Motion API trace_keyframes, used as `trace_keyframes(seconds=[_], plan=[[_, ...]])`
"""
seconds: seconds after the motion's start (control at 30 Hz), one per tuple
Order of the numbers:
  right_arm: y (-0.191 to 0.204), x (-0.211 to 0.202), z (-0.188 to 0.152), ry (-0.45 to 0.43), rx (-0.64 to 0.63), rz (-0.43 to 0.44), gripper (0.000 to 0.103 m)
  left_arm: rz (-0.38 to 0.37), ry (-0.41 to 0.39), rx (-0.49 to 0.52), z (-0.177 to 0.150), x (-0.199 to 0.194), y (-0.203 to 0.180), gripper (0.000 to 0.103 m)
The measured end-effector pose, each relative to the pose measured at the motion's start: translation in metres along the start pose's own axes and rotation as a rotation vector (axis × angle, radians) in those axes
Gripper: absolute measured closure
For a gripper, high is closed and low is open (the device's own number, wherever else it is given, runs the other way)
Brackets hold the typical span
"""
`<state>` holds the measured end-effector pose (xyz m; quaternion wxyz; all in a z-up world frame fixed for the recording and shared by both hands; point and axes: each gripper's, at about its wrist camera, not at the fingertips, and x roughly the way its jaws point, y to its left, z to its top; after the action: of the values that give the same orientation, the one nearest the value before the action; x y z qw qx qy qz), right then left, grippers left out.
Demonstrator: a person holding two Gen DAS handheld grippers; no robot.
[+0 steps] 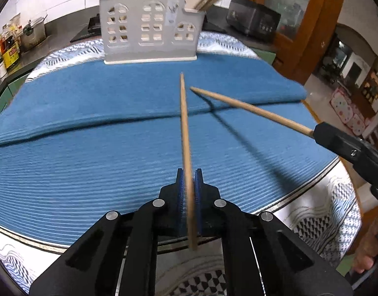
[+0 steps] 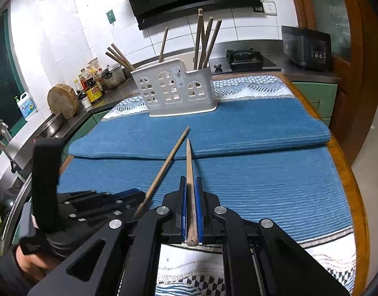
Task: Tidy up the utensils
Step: 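Close right tool on one chopstick while left tool closes on the other, then lift both held chopsticks and carry them above the white holder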
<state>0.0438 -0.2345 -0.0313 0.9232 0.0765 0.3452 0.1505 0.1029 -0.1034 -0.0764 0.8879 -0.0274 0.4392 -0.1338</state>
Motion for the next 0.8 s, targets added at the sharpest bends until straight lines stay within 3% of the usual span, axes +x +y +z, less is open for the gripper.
trace_keyframes(seconds=[0.17,0.4,0.8], plan=[[0.004,-0.005,0.01,-0.023,-0.015,-0.007,0.096,-0.022,-0.045,-0.006,0.012,-0.017,0.011,0.096],[0.006,-0.003,0.012,-0.019,-0.02,-0.006,0.096,-0.071,0.008,0.013,0.002,-0.006,0.004,0.096],[0.003,-0.001,0.012,-0.013,-0.021,-0.005,0.096,-0.049,0.091,0.067,-0.007,0.014,-0.003,0.094]])
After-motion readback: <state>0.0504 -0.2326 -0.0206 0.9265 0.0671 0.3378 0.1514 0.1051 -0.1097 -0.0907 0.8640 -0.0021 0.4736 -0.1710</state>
